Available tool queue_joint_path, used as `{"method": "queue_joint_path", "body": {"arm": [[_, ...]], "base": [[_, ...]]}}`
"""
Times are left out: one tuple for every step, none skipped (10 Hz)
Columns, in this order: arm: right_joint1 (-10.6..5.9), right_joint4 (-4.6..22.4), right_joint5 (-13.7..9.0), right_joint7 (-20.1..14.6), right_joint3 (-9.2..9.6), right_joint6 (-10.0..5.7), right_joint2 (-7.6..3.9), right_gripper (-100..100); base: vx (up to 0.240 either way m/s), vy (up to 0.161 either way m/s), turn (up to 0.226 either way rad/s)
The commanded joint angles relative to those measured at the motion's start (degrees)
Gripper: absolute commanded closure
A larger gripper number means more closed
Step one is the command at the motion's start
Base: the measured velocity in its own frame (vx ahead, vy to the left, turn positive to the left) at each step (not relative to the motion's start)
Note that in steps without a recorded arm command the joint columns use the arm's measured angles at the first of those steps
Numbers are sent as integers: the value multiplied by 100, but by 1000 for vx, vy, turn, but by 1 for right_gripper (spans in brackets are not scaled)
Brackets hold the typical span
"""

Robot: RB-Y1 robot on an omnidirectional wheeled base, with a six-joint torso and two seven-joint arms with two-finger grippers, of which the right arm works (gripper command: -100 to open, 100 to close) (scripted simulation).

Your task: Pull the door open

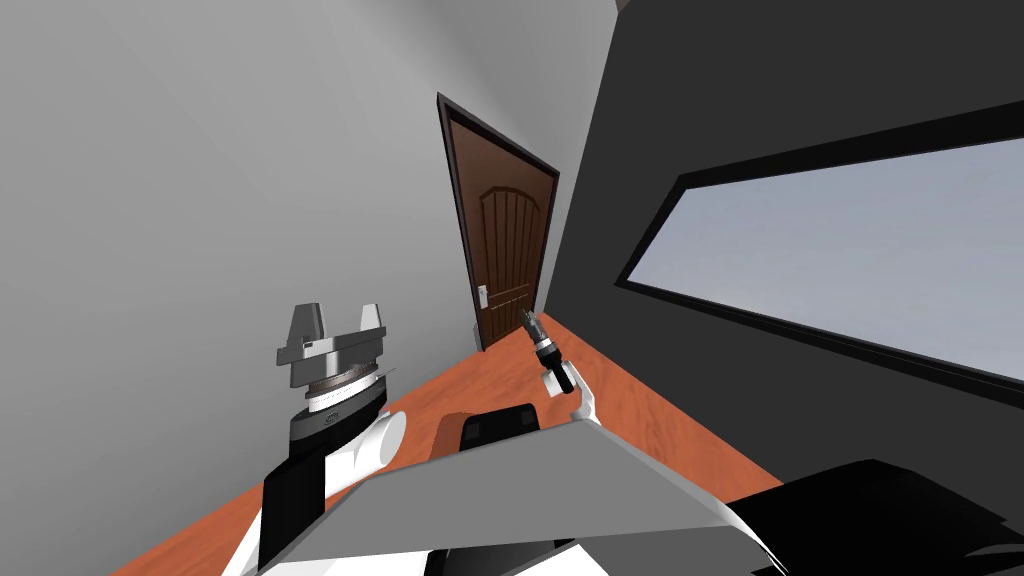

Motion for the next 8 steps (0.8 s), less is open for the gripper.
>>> {"method": "queue_joint_path", "body": {"arm": [[-96, 206, 115, 196, 50, 22, -25, -100], [-146, 306, 167, 280, 72, 28, -36, -100], [-197, 406, 220, 364, 94, 34, -47, -100], [-247, 507, 273, 448, 116, 41, -58, -100], [-296, 605, 324, 531, 137, 47, -68, -100], [-345, 702, 376, 613, 158, 53, -78, -100], [-443, 897, 478, 776, 200, 65, -99, -100], [-492, 994, 530, 858, 221, 71, -109, -100]], "base": [[115, 78, -18], [118, 78, -17], [125, 87, -17], [107, 66, -18], [89, 42, -16], [90, 37, -12], [112, 69, -32], [140, 94, -23]]}}
